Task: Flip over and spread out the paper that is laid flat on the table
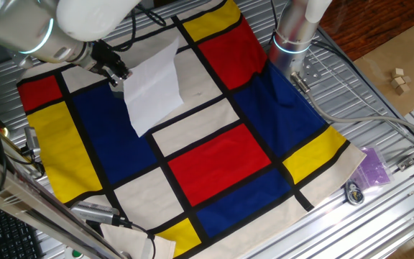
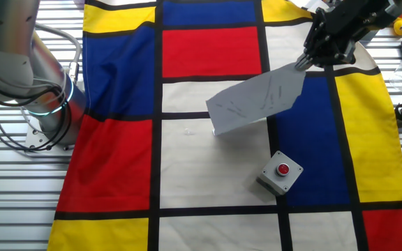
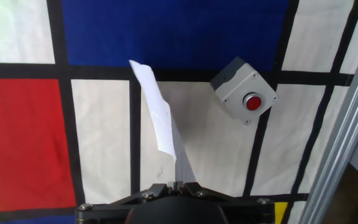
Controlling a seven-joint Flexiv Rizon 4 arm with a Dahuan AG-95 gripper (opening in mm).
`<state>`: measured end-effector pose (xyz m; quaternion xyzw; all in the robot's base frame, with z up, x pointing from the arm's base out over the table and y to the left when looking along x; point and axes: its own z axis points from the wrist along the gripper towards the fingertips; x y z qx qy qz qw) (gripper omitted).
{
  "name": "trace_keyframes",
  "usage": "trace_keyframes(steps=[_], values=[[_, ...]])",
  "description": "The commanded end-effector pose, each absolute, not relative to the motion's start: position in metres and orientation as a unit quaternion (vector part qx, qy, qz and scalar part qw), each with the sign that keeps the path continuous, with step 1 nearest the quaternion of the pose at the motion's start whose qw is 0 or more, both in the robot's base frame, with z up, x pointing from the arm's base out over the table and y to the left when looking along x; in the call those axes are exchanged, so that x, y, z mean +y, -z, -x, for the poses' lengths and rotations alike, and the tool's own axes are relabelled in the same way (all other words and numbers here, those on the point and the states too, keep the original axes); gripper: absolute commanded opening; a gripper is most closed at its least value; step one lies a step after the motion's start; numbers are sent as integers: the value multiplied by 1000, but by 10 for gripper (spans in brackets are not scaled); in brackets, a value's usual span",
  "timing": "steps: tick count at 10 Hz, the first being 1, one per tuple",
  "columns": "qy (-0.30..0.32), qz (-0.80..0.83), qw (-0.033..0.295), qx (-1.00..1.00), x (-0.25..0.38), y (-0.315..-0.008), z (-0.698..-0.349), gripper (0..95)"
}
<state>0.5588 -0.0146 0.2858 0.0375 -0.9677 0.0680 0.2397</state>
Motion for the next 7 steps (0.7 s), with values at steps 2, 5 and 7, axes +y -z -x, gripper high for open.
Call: trace_keyframes(steps=[2, 5, 7], values=[[-55, -27, 233, -971, -14, -286, -559, 0], [-48, -21, 224, -973, -14, -285, -553, 0], [-27, -9, 216, -976, -17, -285, -549, 0]])
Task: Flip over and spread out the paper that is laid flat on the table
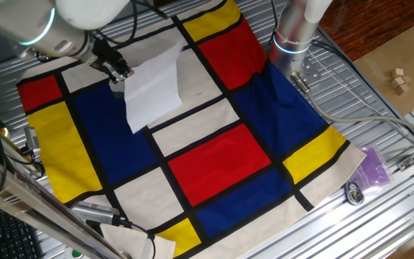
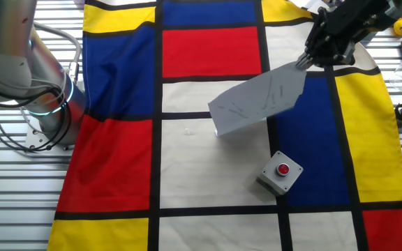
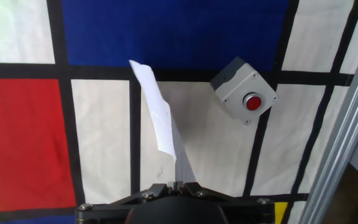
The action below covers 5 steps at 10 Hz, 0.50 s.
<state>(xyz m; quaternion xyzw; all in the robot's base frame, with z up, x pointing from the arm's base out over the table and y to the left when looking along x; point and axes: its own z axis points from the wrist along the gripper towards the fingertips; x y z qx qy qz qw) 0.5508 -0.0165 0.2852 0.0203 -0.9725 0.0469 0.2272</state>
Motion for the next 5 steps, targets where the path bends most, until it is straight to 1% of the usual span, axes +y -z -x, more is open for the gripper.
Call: trace_keyframes(steps=[1, 5], values=[[-23, -9, 210, -977, -17, -285, -549, 0], [-21, -12, 207, -978, -17, -285, -549, 0]])
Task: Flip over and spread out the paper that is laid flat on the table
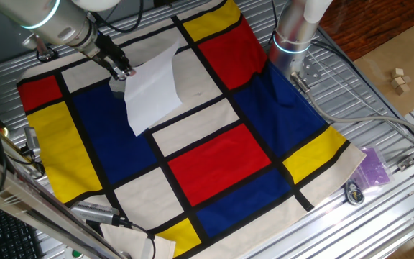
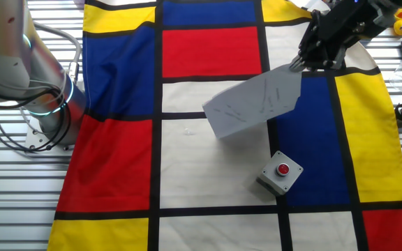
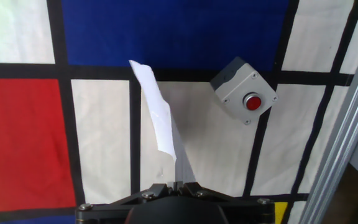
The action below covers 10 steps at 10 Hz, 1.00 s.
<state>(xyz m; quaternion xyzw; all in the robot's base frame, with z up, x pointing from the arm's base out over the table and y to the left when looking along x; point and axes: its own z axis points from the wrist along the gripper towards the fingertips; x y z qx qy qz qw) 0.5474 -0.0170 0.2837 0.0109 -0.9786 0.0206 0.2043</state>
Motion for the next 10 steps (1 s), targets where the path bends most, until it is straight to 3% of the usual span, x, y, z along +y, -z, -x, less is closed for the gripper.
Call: trace_keyframes(steps=[1, 10], values=[[-21, -12, 207, -978, -17, -285, -549, 0], [-24, -18, 195, -980, -17, -285, -549, 0]])
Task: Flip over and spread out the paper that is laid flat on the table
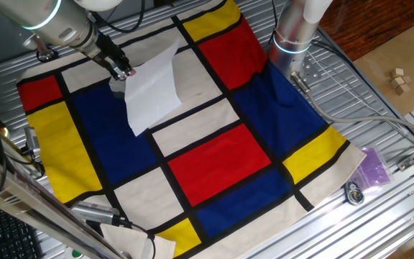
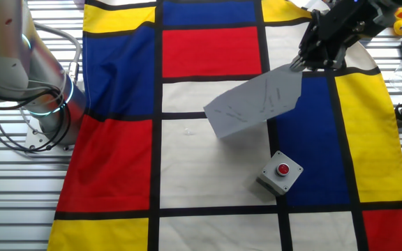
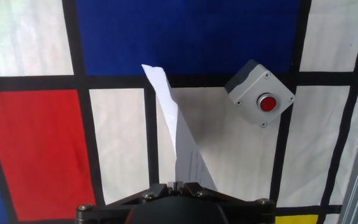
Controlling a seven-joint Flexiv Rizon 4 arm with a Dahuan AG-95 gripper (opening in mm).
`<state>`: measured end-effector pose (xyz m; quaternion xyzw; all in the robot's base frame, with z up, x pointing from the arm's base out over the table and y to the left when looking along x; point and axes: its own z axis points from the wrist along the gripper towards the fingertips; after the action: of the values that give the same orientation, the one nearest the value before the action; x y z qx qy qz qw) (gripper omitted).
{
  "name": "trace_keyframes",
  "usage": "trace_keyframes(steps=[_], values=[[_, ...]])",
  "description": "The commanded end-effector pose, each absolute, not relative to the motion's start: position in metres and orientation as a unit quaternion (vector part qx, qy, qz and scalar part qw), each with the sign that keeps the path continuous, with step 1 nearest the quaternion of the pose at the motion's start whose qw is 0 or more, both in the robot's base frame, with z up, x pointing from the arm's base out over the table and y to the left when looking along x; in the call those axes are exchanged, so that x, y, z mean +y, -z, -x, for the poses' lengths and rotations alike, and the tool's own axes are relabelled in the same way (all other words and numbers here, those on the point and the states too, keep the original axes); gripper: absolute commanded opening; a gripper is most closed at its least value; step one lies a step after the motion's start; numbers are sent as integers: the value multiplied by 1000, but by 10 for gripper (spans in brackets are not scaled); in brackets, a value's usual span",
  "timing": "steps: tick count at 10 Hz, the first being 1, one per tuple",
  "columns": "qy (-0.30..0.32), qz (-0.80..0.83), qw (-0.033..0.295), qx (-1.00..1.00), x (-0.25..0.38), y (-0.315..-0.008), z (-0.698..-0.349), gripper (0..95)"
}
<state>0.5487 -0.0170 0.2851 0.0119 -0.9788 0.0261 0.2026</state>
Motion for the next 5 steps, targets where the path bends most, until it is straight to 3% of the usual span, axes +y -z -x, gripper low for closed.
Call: trace_keyframes(steps=[1, 5], values=[[-27, -14, 191, -981, -17, -285, -549, 0], [-28, -10, 186, -982, -17, -285, -549, 0]])
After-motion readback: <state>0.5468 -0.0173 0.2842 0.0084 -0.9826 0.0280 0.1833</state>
